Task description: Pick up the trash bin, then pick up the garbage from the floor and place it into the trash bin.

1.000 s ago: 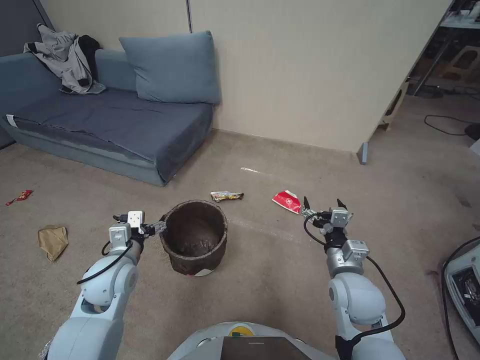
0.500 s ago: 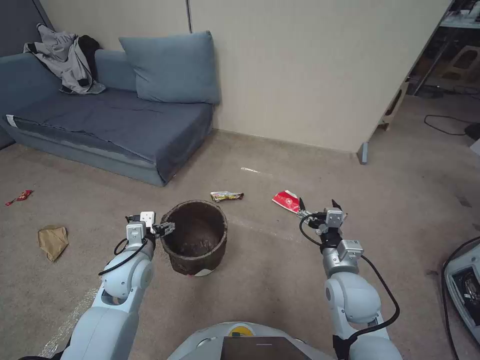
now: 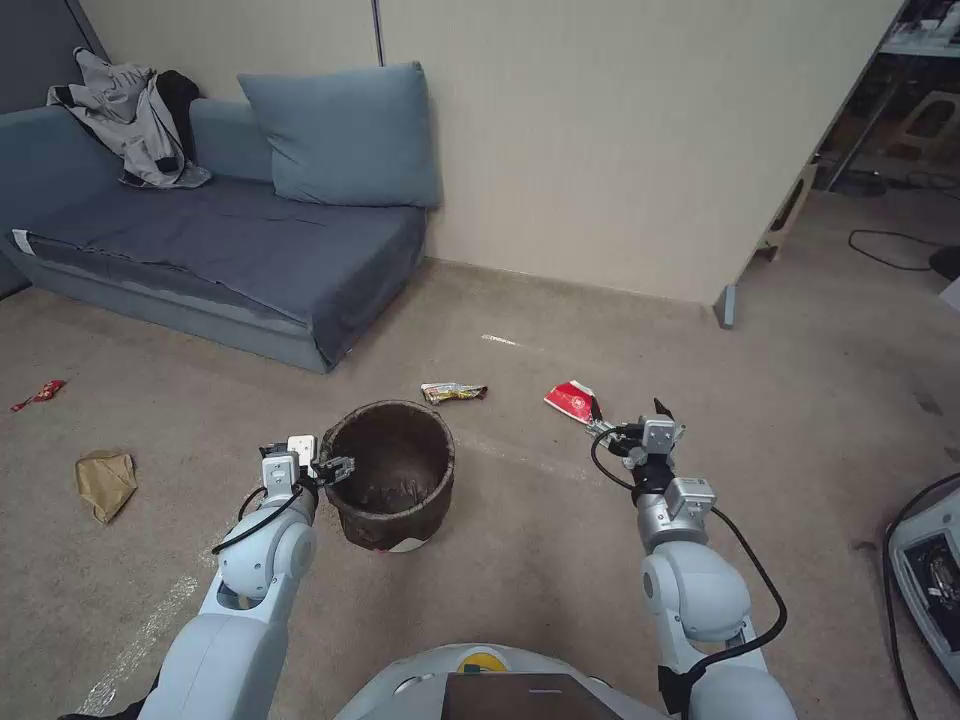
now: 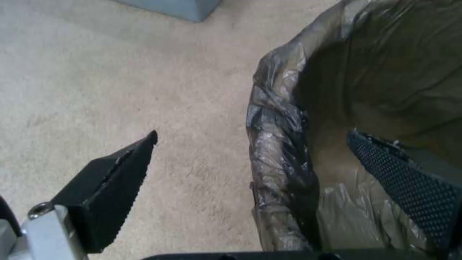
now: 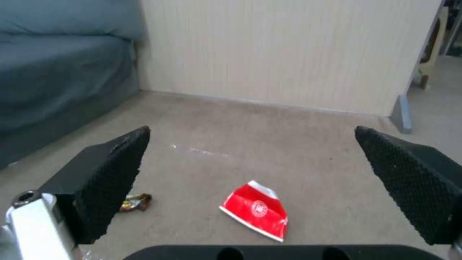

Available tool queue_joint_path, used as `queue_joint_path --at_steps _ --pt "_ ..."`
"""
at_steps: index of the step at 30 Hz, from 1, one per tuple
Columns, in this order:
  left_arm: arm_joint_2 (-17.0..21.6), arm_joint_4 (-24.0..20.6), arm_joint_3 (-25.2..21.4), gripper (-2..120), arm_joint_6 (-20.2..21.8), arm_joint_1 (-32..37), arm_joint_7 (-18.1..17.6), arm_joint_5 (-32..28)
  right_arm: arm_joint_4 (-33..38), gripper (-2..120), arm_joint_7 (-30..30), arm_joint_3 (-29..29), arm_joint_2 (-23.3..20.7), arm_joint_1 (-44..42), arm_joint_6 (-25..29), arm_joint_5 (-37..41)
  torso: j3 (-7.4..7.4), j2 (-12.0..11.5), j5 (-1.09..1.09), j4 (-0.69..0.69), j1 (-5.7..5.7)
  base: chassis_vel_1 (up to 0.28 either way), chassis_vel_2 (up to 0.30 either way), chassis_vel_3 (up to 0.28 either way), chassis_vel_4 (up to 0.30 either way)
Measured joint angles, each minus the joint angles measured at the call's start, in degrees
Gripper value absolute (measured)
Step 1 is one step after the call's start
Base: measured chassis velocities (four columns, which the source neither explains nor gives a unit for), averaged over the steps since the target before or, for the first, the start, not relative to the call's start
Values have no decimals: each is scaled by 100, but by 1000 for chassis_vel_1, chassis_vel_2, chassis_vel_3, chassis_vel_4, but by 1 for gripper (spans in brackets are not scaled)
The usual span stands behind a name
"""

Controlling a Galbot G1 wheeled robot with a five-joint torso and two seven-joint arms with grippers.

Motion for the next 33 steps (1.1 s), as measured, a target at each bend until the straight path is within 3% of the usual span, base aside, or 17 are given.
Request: queue_joint_path --at_steps 26,30,33 --pt "-29 405 119 99 -12 -186 -55 -381 -79 100 34 -34 36 30 20 -3 0 0 0 0 0 0 0 0 0" --pt "-58 426 124 92 -13 -183 -56 -385 -79 100 35 -31 35 30 21 -3 0 0 0 0 0 0 0 0 0" --pt "-84 440 130 79 -16 -177 -58 -385 -71 100 35 -27 34 24 21 -3 0 0 1 0 0 0 0 0 0"
